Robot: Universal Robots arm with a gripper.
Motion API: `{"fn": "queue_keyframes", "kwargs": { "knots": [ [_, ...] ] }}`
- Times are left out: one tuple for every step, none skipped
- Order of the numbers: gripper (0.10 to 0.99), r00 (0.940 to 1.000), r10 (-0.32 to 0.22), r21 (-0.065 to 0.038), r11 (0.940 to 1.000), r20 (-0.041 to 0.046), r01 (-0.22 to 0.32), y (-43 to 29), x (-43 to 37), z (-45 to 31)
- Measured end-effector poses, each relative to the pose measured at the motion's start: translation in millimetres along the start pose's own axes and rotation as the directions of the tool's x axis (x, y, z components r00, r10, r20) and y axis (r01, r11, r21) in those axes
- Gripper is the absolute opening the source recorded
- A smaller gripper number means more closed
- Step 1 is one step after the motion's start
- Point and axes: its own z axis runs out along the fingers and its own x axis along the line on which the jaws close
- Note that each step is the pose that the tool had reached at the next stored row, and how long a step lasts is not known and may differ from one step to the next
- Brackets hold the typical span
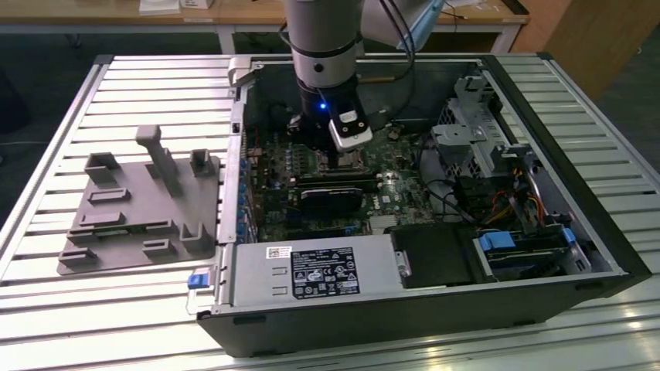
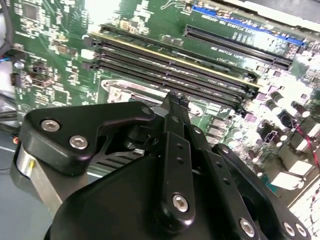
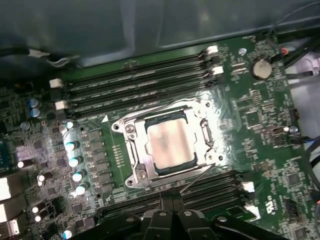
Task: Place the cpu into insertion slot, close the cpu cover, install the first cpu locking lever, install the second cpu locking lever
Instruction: 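Install the second cpu locking lever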
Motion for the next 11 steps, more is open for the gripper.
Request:
{"fn": "queue_keyframes", "kwargs": {
  "knots": [
    [0.102, 1.0, -0.002, -0.002, 1.0, -0.0008, 0.002, -1.0, 1.1, 0.8],
    [0.102, 1.0, -0.005, -0.005, 1.0, -0.0015, 0.004, -2.0, 1.9, 1.6],
    [0.102, 1.0, -0.006, -0.009, 0.9999, -0.0025, 0.006, -3.0, 2.6, 2.5],
    [0.102, 1.0, -0.008, -0.013, 0.9999, -0.0037, 0.008, -3.8, 3.3, 3.2],
    [0.102, 0.9999, -0.009, -0.019, 0.9998, -0.0052, 0.009, -4.8, 4.0, 4.0],
    [0.102, 0.9999, -0.009, -0.025, 0.9997, -0.0067, 0.009, -5.6, 4.5, 4.6],
    [0.102, 0.9999, -0.01, -0.031, 0.9995, -0.0084, 0.01, -6.5, 5.0, 5.1],
    [0.102, 0.9999, -0.01, -0.037, 0.9993, -0.01, 0.01, -7.5, 5.3, 5.6],
    [0.102, 0.9999, -0.01, -0.044, 0.999, -0.0117, 0.01, -8.6, 5.6, 6.0],
    [0.102, 0.9999, -0.01, -0.051, 0.9987, -0.0136, 0.009, -9.7, 5.7, 6.4],
    [0.102, 0.9998, -0.009, -0.058, 0.9983, -0.0153, 0.008, -10.9, 5.9, 6.8]
  ]
}}
